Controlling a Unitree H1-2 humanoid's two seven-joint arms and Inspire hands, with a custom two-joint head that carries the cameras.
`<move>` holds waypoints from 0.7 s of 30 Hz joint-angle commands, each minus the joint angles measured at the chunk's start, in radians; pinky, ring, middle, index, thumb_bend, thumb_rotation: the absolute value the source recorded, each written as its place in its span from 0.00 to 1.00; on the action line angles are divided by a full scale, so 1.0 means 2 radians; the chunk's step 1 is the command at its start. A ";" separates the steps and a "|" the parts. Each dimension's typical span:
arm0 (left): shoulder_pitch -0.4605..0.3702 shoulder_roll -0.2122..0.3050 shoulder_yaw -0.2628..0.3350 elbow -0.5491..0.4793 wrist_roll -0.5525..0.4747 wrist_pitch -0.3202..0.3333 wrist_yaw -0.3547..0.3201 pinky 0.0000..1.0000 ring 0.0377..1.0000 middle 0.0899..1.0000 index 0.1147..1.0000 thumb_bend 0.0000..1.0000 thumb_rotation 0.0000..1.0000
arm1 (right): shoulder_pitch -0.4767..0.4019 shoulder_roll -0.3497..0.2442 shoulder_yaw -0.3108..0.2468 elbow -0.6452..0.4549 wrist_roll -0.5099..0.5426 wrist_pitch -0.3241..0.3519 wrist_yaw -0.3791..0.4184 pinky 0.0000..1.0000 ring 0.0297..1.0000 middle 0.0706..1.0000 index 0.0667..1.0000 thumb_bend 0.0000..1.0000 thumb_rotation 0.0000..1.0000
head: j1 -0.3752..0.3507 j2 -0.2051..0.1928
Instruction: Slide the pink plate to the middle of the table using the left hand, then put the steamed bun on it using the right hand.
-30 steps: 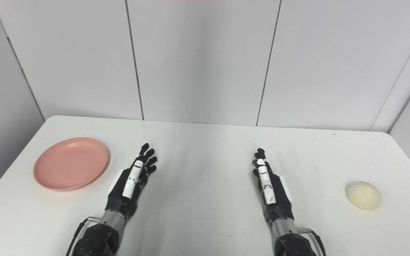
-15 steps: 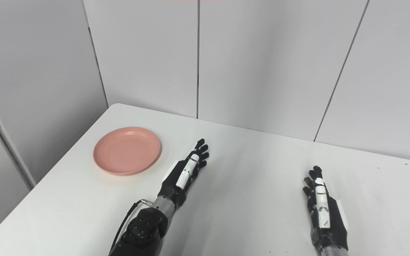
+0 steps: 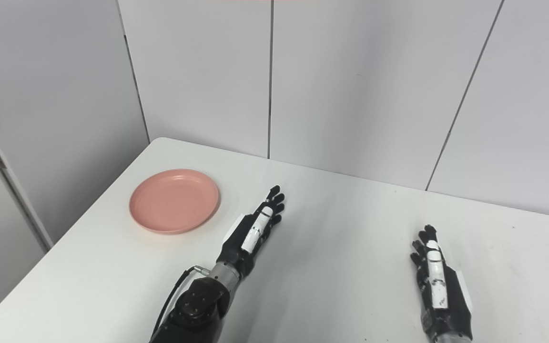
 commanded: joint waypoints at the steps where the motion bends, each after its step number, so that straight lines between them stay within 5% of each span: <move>1: 0.047 -0.016 -0.006 0.056 -0.003 0.006 0.000 0.99 0.99 1.00 1.00 0.43 1.00 | 0.011 -0.002 -0.002 0.005 -0.001 0.033 -0.003 1.00 1.00 1.00 1.00 0.11 1.00 | 0.001 -0.001; 10: 0.042 -0.017 -0.002 0.015 -0.007 0.006 -0.003 0.99 1.00 1.00 1.00 0.44 1.00 | 0.004 -0.003 -0.001 0.022 -0.003 0.020 0.001 1.00 1.00 1.00 1.00 0.10 1.00 | 0.003 -0.005; 21: 0.034 -0.026 -0.004 -0.159 0.002 0.051 0.009 0.96 0.96 0.99 1.00 0.46 1.00 | -0.002 -0.004 -0.008 0.043 -0.002 0.007 0.004 1.00 1.00 1.00 1.00 0.10 1.00 | 0.002 -0.010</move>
